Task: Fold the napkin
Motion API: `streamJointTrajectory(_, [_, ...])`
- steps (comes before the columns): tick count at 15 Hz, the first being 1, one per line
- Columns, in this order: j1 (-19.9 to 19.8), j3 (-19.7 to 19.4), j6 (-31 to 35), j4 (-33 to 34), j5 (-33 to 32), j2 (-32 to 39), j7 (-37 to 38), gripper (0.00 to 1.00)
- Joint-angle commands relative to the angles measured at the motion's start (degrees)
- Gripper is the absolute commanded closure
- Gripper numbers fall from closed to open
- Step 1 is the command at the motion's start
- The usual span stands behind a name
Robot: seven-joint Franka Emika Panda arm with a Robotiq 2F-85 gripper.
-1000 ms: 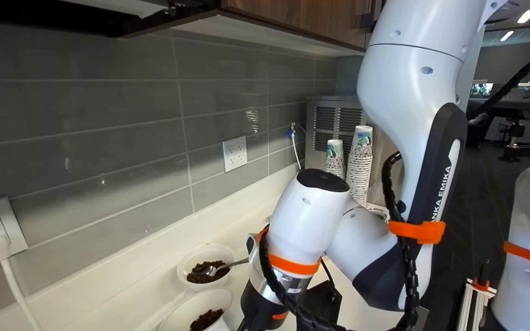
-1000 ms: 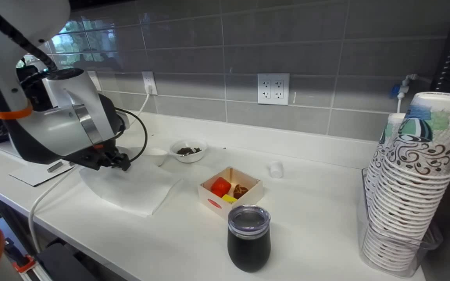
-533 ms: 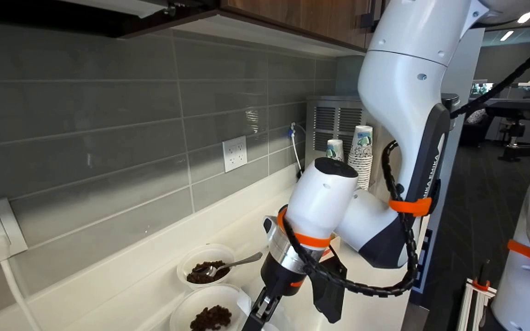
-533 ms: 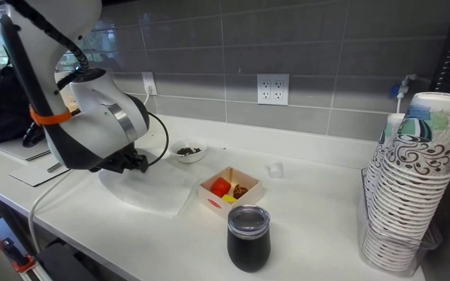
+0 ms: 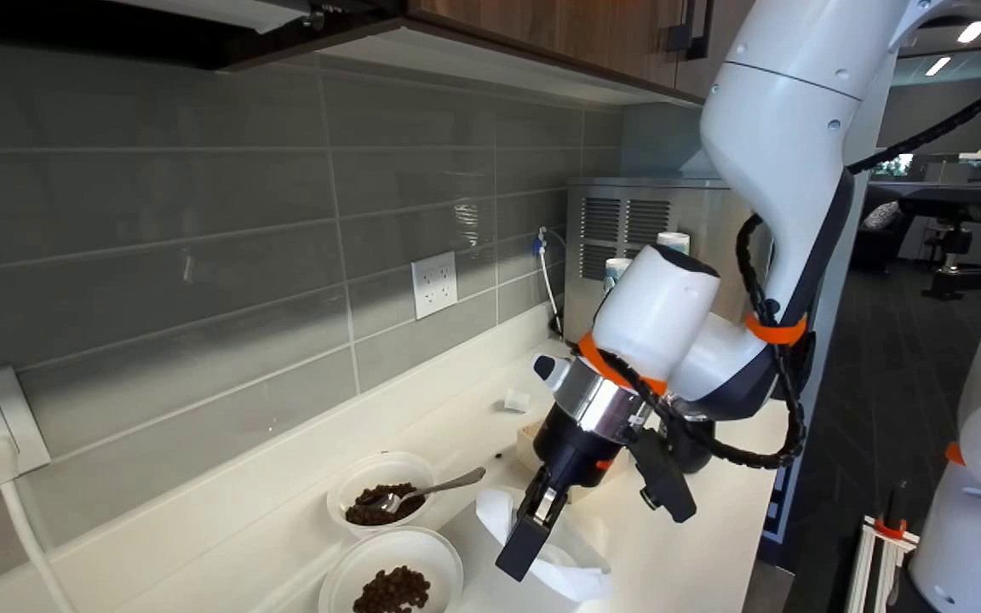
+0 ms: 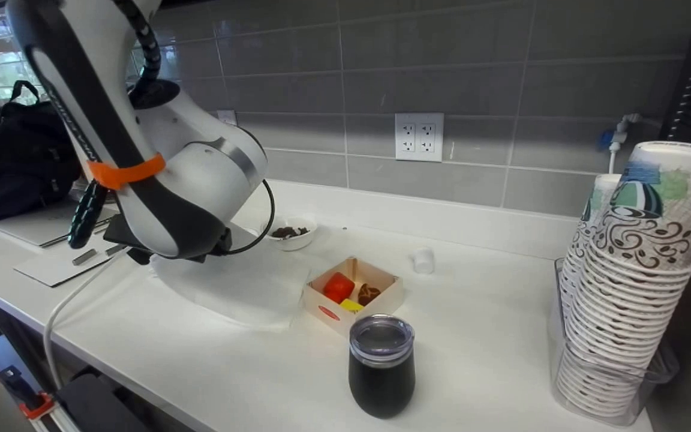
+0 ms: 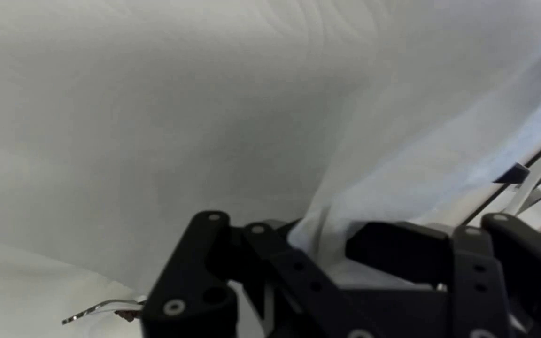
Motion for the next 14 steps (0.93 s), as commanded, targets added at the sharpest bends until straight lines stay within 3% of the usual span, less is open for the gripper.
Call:
streamJointTrajectory(1, [-1.31, -1.44, 6.99, -0.53, -10.44, -7.23, 9.82, 1.00])
streamJointTrajectory(6, [-2.37, -3.55, 14.33, -0.27, -11.87, -10.27, 11.20, 1.00])
streamJointTrajectory(7, [2.03, -8.12, 14.51, -0.21, -11.49, -9.32, 10.41, 1.00])
streamJointTrajectory(8, [2.58, -8.59, 14.43, -0.06, -11.44, -8.08, 10.48, 1.00])
streamJointTrajectory(9, [-0.06, -5.89, 15.13, 0.03, -10.40, -7.00, 9.27, 1.00])
streamJointTrajectory(14, [1.01, -5.43, 15.61, 0.38, -7.91, -1.22, 6.83, 1.00])
